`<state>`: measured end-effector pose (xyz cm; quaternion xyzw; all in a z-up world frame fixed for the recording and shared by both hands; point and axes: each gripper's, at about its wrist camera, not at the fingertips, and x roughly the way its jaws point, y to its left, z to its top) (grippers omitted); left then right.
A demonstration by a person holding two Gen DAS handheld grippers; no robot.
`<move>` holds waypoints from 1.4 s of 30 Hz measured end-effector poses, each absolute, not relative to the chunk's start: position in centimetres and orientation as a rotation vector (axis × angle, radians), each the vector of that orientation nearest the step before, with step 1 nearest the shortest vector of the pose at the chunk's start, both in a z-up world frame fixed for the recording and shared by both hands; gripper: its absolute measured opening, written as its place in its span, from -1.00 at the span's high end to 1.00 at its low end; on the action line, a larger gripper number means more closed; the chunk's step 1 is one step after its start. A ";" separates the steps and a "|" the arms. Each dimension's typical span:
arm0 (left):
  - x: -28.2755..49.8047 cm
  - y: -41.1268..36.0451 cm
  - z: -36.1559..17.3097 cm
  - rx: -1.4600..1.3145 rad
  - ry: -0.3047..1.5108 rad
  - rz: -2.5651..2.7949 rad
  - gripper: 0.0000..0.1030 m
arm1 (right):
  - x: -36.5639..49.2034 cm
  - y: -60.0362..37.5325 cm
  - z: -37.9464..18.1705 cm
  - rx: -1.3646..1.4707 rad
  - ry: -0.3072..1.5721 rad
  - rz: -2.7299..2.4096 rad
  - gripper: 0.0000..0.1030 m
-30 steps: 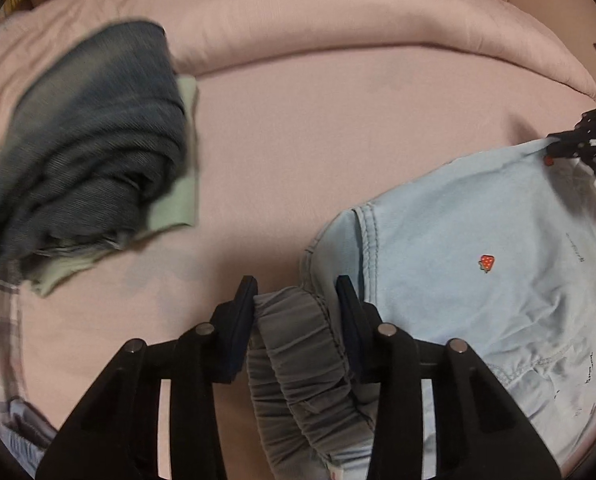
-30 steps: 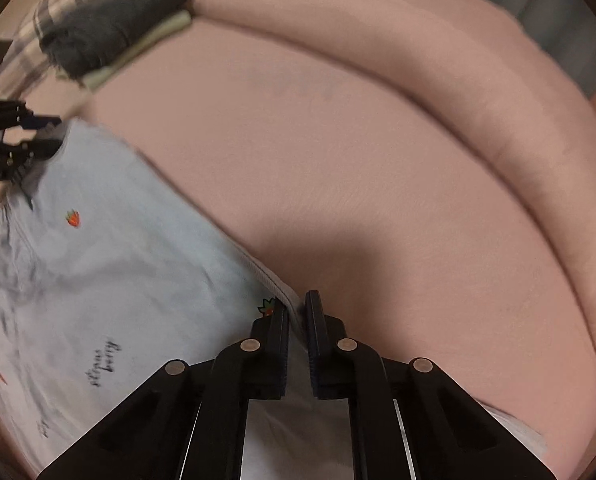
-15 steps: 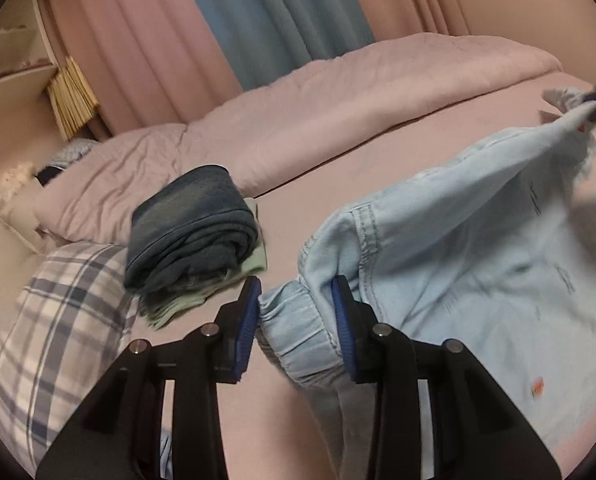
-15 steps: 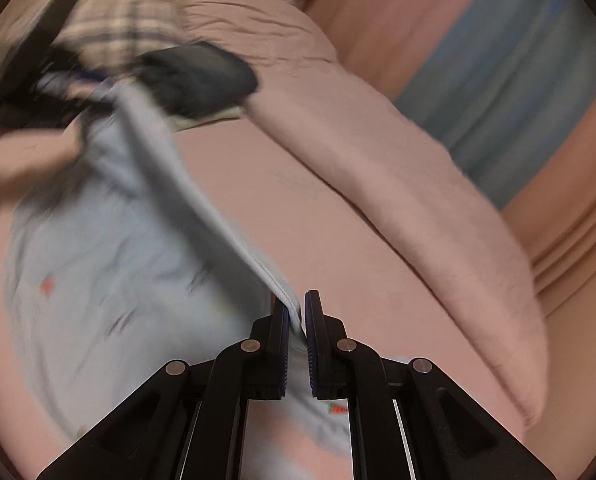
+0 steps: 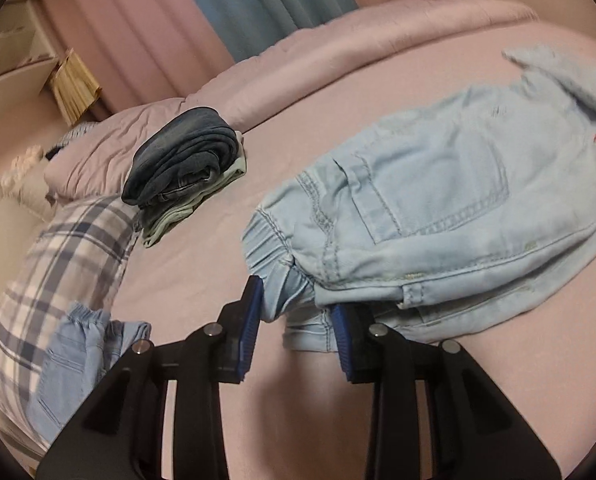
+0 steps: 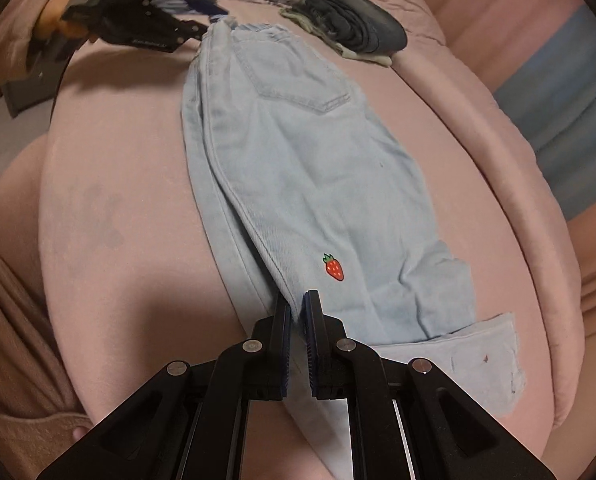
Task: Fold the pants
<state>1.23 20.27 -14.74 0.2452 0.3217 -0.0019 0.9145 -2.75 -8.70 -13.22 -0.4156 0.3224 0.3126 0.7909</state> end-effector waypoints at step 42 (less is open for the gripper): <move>6.8 -7.8 -15.3 0.131 0.902 -0.643 -0.26 | 23.0 -23.3 -13.1 0.160 1.169 0.091 -0.14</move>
